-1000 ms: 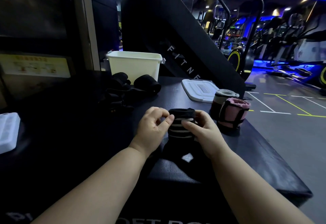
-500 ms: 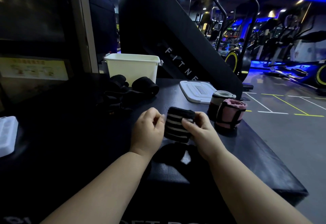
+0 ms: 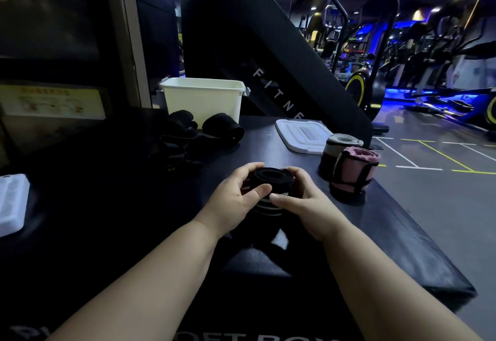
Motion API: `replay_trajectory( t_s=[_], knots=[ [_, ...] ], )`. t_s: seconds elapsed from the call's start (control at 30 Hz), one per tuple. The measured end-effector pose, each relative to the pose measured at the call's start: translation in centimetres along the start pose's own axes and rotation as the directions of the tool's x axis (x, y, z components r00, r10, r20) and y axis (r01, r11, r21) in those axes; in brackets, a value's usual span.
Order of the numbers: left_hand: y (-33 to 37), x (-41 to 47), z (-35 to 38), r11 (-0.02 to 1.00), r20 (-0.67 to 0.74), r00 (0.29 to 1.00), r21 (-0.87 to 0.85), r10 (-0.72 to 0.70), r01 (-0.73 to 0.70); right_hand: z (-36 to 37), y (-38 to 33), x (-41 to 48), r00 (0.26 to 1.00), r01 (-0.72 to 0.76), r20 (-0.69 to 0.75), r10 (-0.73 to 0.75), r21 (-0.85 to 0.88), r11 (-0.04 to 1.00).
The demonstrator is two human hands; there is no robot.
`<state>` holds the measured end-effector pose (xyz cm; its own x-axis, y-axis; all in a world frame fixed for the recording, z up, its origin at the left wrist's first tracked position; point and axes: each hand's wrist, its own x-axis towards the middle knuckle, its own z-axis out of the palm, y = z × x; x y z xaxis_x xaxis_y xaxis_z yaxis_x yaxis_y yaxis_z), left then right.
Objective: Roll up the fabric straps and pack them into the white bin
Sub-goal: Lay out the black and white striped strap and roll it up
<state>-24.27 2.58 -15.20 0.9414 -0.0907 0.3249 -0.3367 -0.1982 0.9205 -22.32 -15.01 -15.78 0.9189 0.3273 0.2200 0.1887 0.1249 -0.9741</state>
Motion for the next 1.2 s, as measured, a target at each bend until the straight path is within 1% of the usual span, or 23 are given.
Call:
replay_trajectory(
  t_s=[0.03, 0.1, 0.3, 0.5, 0.67, 0.73, 0.8, 0.97, 1.03, 1.13, 1.2],
  knots=[
    [0.0, 0.0, 0.0, 1.0, 0.008, 1.0, -0.003, -0.008, 0.008, 0.0, 0.0, 0.0, 1.0, -0.008, 0.012, 0.008, 0.04, 0.999],
    [-0.1, 0.1, -0.2, 0.999, 0.023, 0.999, -0.025, -0.026, 0.026, 0.0, -0.1, 0.0, 1.0, -0.013, 0.023, 0.012, 0.048, 0.999],
    [-0.2, 0.4, -0.5, 0.991, 0.068, 0.997, -0.126, -0.034, 0.042, 0.2, -0.4, 0.1, 1.0, 0.014, 0.002, -0.014, -0.049, 0.999],
    [-0.6, 0.5, -0.6, 0.99, 0.079, 0.995, -0.126, -0.053, 0.063, 0.2, -0.5, 0.1, 0.999, 0.033, -0.012, -0.035, -0.154, 0.987],
    [-1.2, 0.7, -0.8, 0.995, 0.111, 0.991, -0.059, -0.074, 0.081, 0.0, -0.5, -0.2, 1.0, 0.013, 0.016, -0.008, -0.333, 0.943],
    [-1.3, 0.8, -0.8, 0.996, 0.129, 0.989, -0.04, -0.076, 0.082, 0.1, -0.4, -0.2, 1.0, 0.025, -0.004, -0.029, -0.42, 0.907],
    [-1.4, 0.9, -0.8, 0.996, 0.134, 0.987, -0.009, -0.09, 0.092, 0.1, -0.4, 0.0, 0.998, 0.038, -0.022, -0.055, -0.473, 0.88],
    [-1.5, 1.1, -0.8, 0.983, 0.1, 0.99, 0.162, -0.104, 0.086, 0.2, -0.4, 0.3, 0.996, 0.03, -0.059, -0.073, -0.535, 0.845],
    [-1.5, 1.1, -0.8, 0.974, 0.091, 0.989, 0.204, -0.118, 0.097, 0.2, -0.4, 0.3, 0.995, 0.031, -0.06, -0.076, -0.548, 0.836],
    [-1.1, 0.7, -1.0, 0.975, 0.107, 0.986, 0.193, -0.13, 0.108, 0.2, -0.6, 0.2, 0.997, 0.014, -0.054, -0.054, -0.565, 0.825],
    [-0.7, 0.4, -1.4, 0.98, 0.169, 0.975, 0.164, -0.144, 0.117, 0.1, -0.7, 0.2, 0.999, -0.007, -0.032, -0.013, -0.557, 0.83]
  ],
)
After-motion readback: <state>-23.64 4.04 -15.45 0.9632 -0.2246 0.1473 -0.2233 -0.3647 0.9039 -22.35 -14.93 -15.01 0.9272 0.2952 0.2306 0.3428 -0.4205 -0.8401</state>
